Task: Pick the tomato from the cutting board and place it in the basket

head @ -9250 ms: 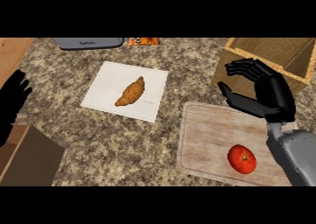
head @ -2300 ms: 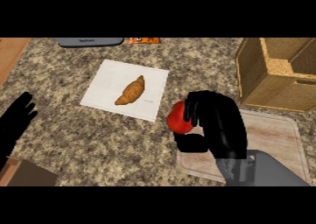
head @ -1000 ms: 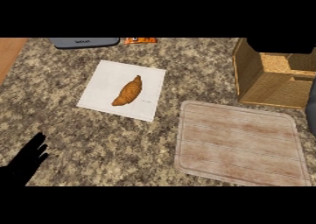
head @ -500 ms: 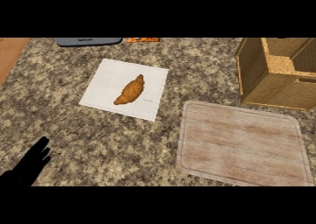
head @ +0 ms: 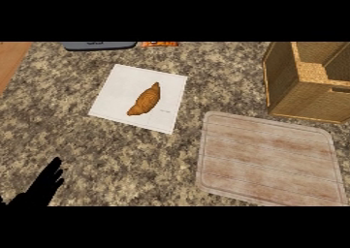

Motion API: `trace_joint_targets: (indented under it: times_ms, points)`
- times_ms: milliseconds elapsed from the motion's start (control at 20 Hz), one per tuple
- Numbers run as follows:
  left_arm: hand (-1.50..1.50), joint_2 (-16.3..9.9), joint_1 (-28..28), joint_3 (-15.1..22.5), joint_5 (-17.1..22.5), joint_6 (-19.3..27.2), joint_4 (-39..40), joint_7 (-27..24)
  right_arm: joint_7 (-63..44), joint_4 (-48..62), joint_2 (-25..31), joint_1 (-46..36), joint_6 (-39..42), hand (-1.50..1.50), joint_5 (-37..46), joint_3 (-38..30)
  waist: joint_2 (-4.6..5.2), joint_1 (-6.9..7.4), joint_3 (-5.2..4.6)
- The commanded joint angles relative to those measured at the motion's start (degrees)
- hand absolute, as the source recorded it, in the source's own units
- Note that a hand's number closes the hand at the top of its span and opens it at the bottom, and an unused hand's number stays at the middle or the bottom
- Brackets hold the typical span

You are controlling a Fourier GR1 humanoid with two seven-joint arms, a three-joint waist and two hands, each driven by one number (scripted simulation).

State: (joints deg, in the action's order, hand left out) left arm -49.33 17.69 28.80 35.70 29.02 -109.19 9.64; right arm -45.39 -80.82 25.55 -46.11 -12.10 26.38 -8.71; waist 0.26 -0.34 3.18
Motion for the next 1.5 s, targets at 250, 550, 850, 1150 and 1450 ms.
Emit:
trace_joint_targets:
  times_ms: [250,550,850,1150,1450]
  points:
    - [0.0,7.26,-2.91,1.64,-1.02,1.51,9.8,-1.68,5.24,8.95,4.18,5.67,-2.77,1.5,4.49,-2.22,0.92,-1.35,-3.41]
    - [0.0,6.7,-5.26,-0.67,0.26,-1.35,11.29,-1.01,12.63,12.72,7.23,6.45,1.93,-1.5,4.74,0.19,0.56,-0.92,-3.3]
    - [0.0,9.25,-3.92,0.74,-1.36,-1.74,13.83,-2.69,17.5,13.65,8.57,7.22,0.21,-1.5,3.52,-2.32,0.15,-0.97,-3.25]
    - [0.0,10.44,-6.41,-1.9,-0.91,-2.4,16.77,-1.5,18.6,14.41,9.49,5.37,-2.37,-1.5,-0.84,-8.61,0.14,-1.72,-3.25]
    - [0.0,10.21,-1.16,0.0,-3.36,-0.74,13.01,-1.83,18.19,14.74,14.79,7.95,-0.88,-1.5,-5.24,-15.92,-0.2,-3.18,-3.25]
